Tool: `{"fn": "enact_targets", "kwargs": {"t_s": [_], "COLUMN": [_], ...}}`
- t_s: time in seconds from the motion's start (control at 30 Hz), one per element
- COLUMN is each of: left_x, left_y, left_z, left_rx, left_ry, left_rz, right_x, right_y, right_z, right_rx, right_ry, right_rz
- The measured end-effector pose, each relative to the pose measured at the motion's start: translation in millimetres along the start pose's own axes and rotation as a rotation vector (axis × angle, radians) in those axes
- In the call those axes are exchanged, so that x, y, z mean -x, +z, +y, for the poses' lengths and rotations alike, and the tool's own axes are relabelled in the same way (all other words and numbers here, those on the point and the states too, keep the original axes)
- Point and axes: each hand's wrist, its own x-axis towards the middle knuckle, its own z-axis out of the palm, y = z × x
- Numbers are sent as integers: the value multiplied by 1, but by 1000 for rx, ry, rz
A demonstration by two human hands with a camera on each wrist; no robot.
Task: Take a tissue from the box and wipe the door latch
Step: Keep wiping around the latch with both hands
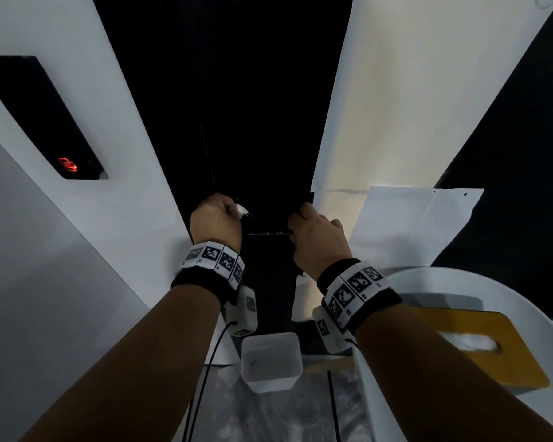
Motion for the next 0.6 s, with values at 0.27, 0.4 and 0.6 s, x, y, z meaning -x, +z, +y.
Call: {"fn": "enact_targets", "kwargs": {"t_s": [0.27, 0.4, 0.6], "left_x": [-4, -7, -7], "left_y": [0, -3, -8], "left_z": [0, 2, 17], "left_rx": [-248, -433, -642], "left_ry": [302, 487, 621], "left_rz": [-184, -167, -329], "right_x": [-1, -1, 0], "right_y": [0, -1, -1], "right_z": [-1, 0, -2], "right_rx": [-4, 2, -2], "right_ry": [0, 3, 18], "right_rz": [-11, -10, -7]}}
